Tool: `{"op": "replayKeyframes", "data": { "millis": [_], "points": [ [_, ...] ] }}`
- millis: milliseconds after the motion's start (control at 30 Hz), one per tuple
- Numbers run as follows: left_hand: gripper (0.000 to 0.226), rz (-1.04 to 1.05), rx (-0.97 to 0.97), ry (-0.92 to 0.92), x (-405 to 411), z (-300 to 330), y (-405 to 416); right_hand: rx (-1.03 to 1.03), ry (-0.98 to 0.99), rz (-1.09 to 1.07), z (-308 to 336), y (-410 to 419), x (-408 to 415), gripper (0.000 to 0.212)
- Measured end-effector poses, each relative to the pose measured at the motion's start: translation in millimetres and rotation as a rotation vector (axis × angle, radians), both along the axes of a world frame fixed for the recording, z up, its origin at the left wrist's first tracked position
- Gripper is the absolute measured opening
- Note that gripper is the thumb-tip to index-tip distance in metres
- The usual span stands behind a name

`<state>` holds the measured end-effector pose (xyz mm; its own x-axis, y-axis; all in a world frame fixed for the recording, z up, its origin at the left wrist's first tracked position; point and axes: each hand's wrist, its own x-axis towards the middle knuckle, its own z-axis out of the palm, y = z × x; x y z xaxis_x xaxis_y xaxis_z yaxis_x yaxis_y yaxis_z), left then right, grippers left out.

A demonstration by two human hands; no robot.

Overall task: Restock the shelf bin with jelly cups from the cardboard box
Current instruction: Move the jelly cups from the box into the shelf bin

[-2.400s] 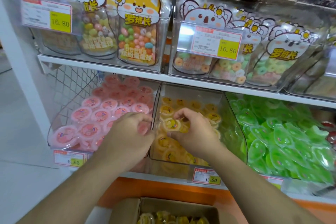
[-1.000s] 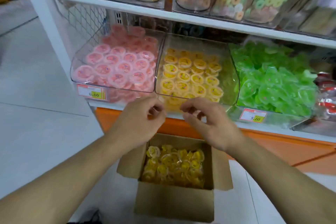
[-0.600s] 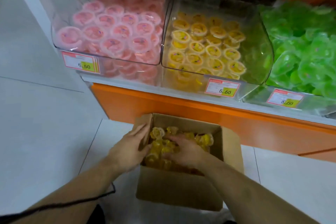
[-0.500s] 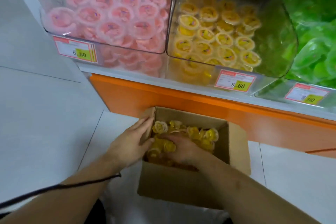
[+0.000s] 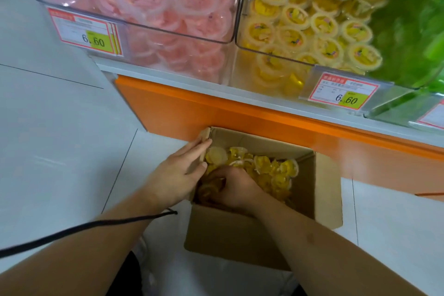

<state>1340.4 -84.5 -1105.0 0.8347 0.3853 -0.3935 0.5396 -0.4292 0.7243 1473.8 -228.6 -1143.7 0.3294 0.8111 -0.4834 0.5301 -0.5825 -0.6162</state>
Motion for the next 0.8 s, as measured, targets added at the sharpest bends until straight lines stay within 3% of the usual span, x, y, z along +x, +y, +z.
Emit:
{"op": "replayKeyframes", "data": {
  "millis": [200,300,367,500,567,733,800],
  "points": [
    [0.052,0.004,0.072,0.016,1.5,12.3,0.9,0.003,0.168,-0.267,29.0,-10.9,19.7,0.036],
    [0.03,0.021,0.16,-0.039,6.7,29.6,-1.0,0.071,0.156,-0.301,66.4,-17.1,34.4,0.034],
    [0.016,0.088,0.015,-0.054,15.8,51.7,-6.0,0.129,0.139,-0.299,96.4,-20.0,42.1,0.032],
    [0.026,0.299,-0.563,-0.068,34.1,111.6,-24.5,0.303,0.166,-0.341,155.0,-25.4,48.7,0.036],
    [0.025,0.294,-0.69,-0.138,36.6,141.1,-33.1,0.356,0.213,-0.349,183.0,-34.1,46.3,0.041],
    [0.029,0.169,-0.536,-0.27,34.9,203.5,-49.8,0.459,0.323,-0.396,250.2,-59.2,36.3,0.029],
    [0.029,0.098,-0.427,-0.321,34.9,225.4,-54.1,0.543,0.229,-0.393,269.6,-62.3,35.0,0.02]
  ]
}}
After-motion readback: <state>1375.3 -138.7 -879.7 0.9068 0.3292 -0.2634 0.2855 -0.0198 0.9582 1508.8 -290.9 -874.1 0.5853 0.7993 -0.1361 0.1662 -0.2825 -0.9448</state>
